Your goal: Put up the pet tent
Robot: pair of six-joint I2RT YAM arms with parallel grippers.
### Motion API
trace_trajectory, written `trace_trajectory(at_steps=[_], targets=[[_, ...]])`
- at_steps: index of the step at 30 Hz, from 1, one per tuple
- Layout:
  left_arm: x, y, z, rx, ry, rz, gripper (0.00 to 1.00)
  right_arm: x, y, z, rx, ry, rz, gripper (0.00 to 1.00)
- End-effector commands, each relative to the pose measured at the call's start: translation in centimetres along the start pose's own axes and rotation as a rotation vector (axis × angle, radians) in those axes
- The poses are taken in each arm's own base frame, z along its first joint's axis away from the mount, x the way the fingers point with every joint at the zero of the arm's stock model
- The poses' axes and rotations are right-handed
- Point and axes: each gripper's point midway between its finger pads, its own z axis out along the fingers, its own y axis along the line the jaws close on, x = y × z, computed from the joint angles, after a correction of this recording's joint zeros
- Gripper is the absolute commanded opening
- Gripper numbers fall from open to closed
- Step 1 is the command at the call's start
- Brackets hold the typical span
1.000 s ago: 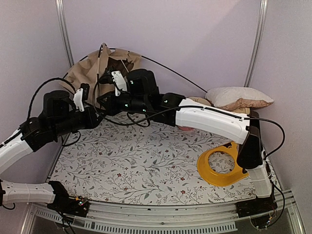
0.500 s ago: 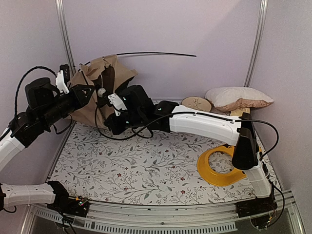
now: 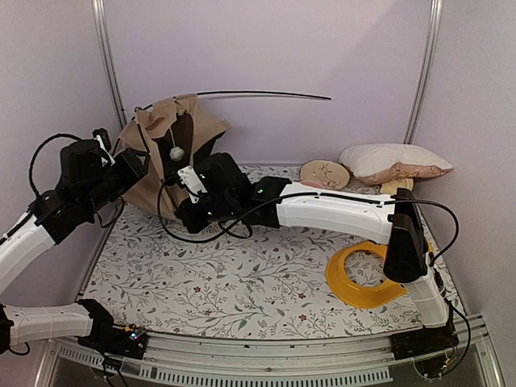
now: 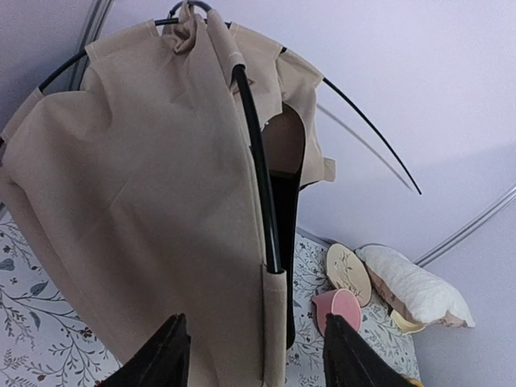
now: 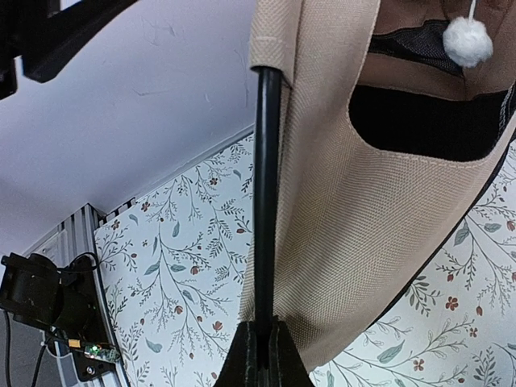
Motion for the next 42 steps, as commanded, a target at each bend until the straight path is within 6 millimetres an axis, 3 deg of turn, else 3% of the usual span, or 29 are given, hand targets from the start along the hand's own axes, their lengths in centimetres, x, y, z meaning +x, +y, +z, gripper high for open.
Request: trace_trajectory(at_steps=[1, 7, 8, 13, 15, 18, 20, 23, 25, 26, 29, 33, 35, 42], targets=[[-0.8, -1.2, 2.0, 0.049, -0.004, -0.03, 0.58, -0.8, 1.4, 0.2, 0.001, -0.054, -0.032, 0.0], [-0.4, -0.6, 4.7, 0.018, 0.021, 0.017, 0.53, 0.0, 1.5, 0.8, 0.018, -0.05, -0.046, 0.0], [-0.6, -0.6, 5.0, 0.014, 0.021, 0.033, 0.48, 0.1, 1.6, 0.8, 0.02, -0.049, -0.051, 0.0], [-1.2, -0.3, 5.9, -0.011, 0.03, 0.122, 0.0, 0.5, 1.9, 0.5, 0.021, -0.034, -0.087, 0.0], [-1.0, -0.8, 5.7, 0.022, 0.045, 0.164, 0.0, 0.3, 2.0, -0.1, 0.015, -0.037, -0.101, 0.0], [-0.5, -1.8, 4.8, 0.106, 0.055, 0.231, 0.0, -0.5, 2.3, -1.4, -0.015, -0.041, -0.122, 0.14], [-0.3, -2.6, 3.8, 0.177, 0.051, 0.288, 0.0, -1.1, 2.5, -2.7, -0.038, -0.047, -0.139, 0.33], [-0.6, -3.6, 2.3, 0.255, 0.033, 0.369, 0.0, -3.1, 2.7, -5.9, -0.076, -0.077, -0.174, 0.56], [-1.2, -4.2, 1.3, 0.297, 0.015, 0.407, 0.0, -3.7, 1.9, -7.6, -0.08, -0.084, -0.189, 0.66], [-1.6, -4.6, 0.8, 0.316, 0.004, 0.426, 0.0, -4.9, 1.9, -9.5, -0.094, -0.108, -0.198, 0.69], [-3.0, -5.4, -0.5, 0.351, -0.037, 0.455, 0.0, -7.1, 0.4, -13.6, -0.043, -0.14, -0.249, 0.98], [-5.0, -6.6, -2.2, 0.412, -0.085, 0.454, 0.0, -9.6, -3.8, -19.6, 0.078, -0.165, -0.262, 0.99], [-6.0, -7.6, -3.1, 0.447, -0.108, 0.46, 0.0, -10.4, -6.9, -22.8, 0.17, -0.178, -0.253, 0.99], [-7.1, -10.2, -4.6, 0.539, -0.084, 0.563, 0.0, -10.7, -14.7, -32.7, 0.389, -0.218, -0.211, 0.99]])
